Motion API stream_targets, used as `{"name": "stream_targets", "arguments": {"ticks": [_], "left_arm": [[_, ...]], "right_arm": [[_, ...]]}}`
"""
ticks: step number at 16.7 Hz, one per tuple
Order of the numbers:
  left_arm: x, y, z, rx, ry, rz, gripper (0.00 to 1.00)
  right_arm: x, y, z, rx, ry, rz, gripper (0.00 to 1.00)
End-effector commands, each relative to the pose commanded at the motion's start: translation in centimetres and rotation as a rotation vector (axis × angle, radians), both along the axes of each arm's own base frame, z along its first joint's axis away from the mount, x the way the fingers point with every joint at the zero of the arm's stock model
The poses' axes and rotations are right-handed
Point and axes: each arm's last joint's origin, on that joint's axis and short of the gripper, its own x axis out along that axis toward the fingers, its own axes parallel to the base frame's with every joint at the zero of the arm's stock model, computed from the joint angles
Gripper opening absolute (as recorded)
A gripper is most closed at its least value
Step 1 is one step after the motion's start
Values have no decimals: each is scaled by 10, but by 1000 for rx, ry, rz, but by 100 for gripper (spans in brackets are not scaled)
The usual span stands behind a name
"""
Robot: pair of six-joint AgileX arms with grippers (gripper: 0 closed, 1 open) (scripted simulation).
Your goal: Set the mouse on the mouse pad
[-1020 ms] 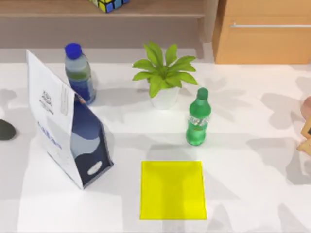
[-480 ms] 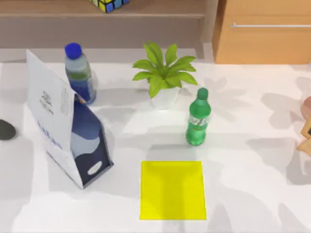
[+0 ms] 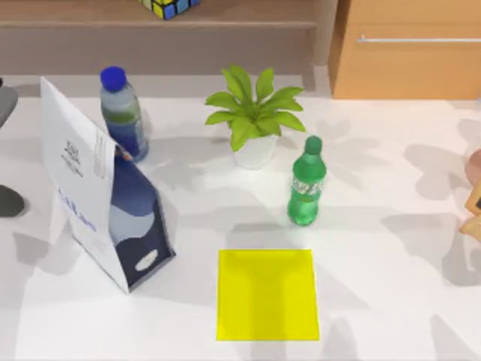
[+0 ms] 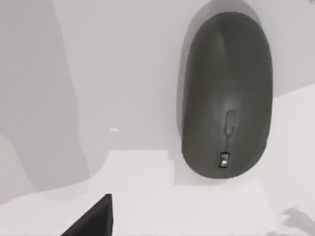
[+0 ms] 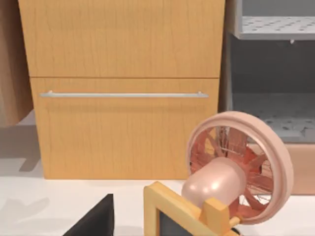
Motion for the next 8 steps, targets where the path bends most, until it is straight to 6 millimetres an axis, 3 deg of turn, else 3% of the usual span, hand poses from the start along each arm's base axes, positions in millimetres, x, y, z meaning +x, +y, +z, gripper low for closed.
{"name": "stream_targets", "arguments": {"ticks": [8], "left_arm": [[1,1,-9,-2,15,-3,100]], "right_arm": [[0,0,0,0,0,0,100]]}}
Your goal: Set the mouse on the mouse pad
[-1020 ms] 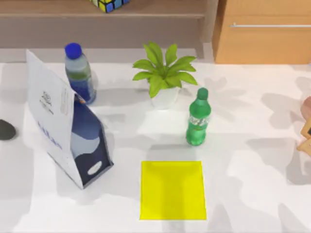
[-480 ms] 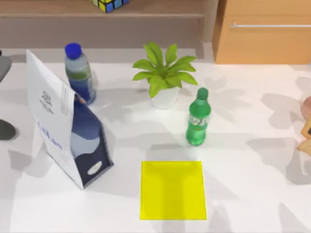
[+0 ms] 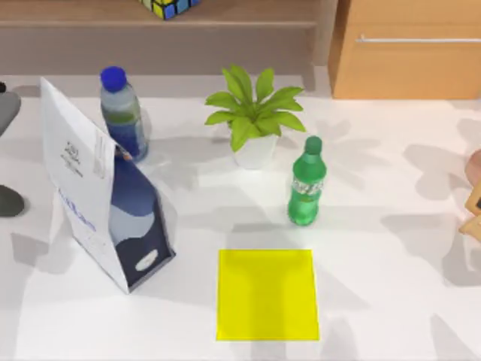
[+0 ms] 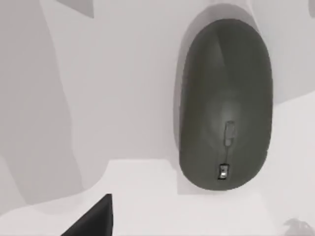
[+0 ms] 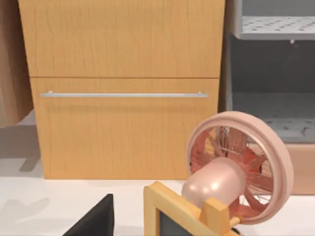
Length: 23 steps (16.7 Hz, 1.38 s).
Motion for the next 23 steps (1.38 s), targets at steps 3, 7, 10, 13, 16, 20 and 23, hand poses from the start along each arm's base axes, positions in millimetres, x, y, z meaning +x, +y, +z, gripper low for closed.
{"name": "stream_targets", "arguments": {"ticks": [3,7,10,13,16,20,23], "left_arm": [[3,0,-29,0,-1,-3,100],[2,-1,-79,1,-10,-2,100],[0,-1,-95,0,-2,-3,100],[0,-1,-95,0,-2,-3,100],[0,-1,-95,0,-2,-3,77],[0,-1,-95,0,-2,-3,47],[0,-1,-95,0,-2,-3,25]], "right_arm": [[0,0,0,0,0,0,100],[0,0,0,0,0,0,100],[0,0,0,0,0,0,100],[0,0,0,0,0,0,100],[0,0,0,0,0,0,100],[0,0,0,0,0,0,100],[0,0,0,0,0,0,100]]}}
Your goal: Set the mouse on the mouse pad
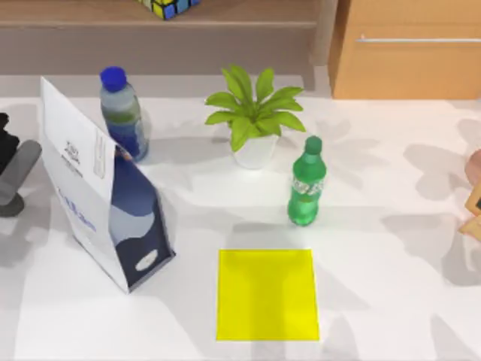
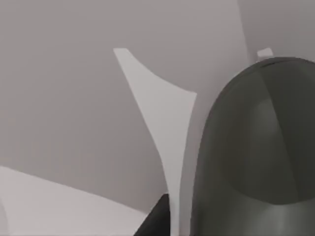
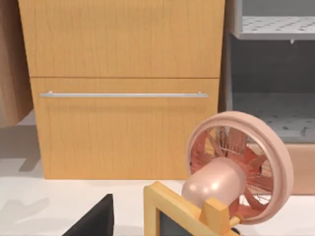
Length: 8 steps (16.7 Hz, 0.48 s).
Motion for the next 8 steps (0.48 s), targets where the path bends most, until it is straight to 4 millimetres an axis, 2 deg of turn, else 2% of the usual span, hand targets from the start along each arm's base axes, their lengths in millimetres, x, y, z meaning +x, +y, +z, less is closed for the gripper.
{"name": "stream_targets", "arguments": {"ticks": [3,8], "left_arm": [[0,0,0,0,0,0,2],[0,0,0,0,0,0,0]], "right_arm": [[0,0,0,0,0,0,100],[0,0,0,0,0,0,100]]}}
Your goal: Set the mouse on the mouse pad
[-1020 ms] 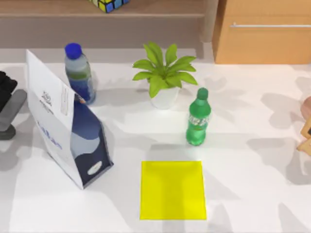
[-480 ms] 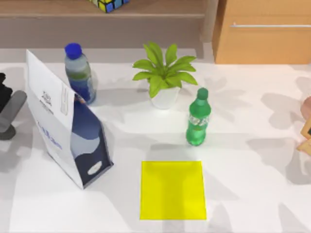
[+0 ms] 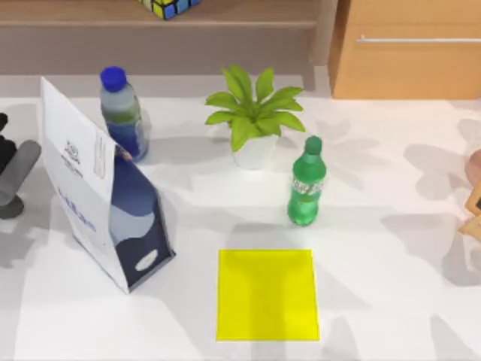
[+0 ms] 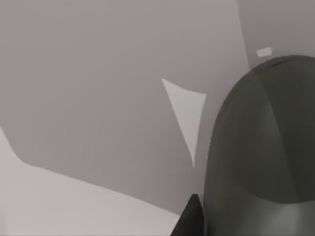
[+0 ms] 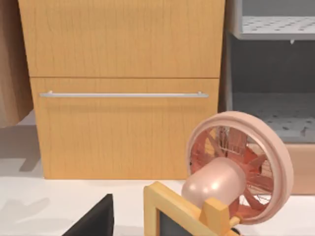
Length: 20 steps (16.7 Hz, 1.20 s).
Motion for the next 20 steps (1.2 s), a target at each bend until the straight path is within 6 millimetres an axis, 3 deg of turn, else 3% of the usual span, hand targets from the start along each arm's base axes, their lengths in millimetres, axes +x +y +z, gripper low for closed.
{"name": "stream_targets", "arguments": {"ticks": [3,4,7,15,20], "left_arm": [[0,0,0,0,0,0,0],[-3,1,17,19,-10,19,0],[0,2,29,20,-15,16,0],[-2,1,113,19,-6,17,0],[-3,2,115,19,-7,19,0]], "right_arm": [[0,0,0,0,0,0,100],[0,0,0,0,0,0,100],[0,0,0,0,0,0,100],[0,0,0,0,0,0,100],[0,0,0,0,0,0,100]]}}
